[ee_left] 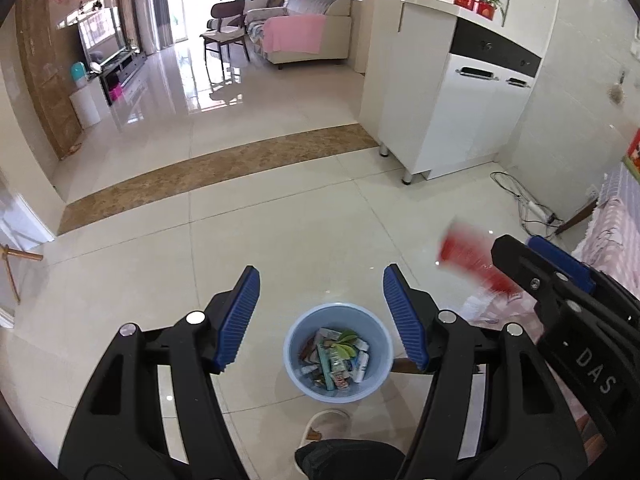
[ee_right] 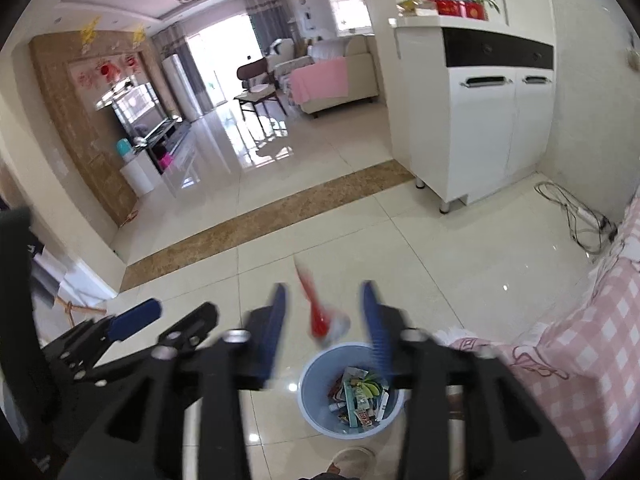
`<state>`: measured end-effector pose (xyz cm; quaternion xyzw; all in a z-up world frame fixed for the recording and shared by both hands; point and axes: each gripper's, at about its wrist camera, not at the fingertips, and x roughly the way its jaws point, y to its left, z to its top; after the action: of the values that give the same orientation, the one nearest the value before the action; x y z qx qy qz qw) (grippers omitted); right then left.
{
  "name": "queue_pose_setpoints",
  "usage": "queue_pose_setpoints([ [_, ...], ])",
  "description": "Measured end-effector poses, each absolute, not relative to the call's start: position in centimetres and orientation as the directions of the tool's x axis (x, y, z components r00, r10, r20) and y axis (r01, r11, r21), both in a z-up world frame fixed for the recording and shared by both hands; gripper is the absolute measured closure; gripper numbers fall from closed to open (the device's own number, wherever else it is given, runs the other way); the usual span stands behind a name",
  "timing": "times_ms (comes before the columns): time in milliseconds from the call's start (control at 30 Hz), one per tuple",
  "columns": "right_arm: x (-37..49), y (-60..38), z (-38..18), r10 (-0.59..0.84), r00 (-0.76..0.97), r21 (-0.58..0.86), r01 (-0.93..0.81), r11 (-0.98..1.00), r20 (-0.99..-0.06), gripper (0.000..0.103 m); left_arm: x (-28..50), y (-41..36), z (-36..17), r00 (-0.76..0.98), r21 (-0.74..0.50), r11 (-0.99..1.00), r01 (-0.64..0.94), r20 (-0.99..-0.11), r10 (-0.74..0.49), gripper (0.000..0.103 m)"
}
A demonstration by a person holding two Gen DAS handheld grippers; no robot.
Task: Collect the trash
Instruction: 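Open the right tool over the blue bin to drop the red bag, then move both tools back over the table toward the black snack bag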
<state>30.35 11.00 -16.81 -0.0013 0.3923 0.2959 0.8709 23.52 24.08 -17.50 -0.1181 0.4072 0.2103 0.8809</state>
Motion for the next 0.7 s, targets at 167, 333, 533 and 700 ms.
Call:
queue_pose_setpoints([
  [167, 30.5, 10.7, -17.2, 0.506, 0.519, 0.223, -0.513, 0.829, -0.689, 0.056, 23.7, 24.1, -17.3, 0.584, -0.038, 0.885, -0.464, -0.765, 0.273, 0.039],
  [333, 29.7, 9.2, -15.9, 0.495, 0.561, 0.198, -0.507, 0.839, -0.664, 0.054, 23.4, 23.2, -16.3, 0.611, -0.042, 0.891, -0.452, -0.742, 0.275, 0.039],
  [533, 27.5, 6.4, -12.7, 0.492, 0.642, 0.169, -0.497, 0.851, -0.588, 0.05, 22.4, 21.3, -13.5, 0.689, -0.06, 0.898, -0.435, -0.665, 0.289, 0.037],
  [700, 25.2, 3.1, -9.5, 0.483, 0.715, 0.145, -0.481, 0.864, -0.505, 0.046, 21.2, 18.1, -10.9, 0.751, -0.03, 0.916, -0.399, -0.585, 0.308, 0.031],
])
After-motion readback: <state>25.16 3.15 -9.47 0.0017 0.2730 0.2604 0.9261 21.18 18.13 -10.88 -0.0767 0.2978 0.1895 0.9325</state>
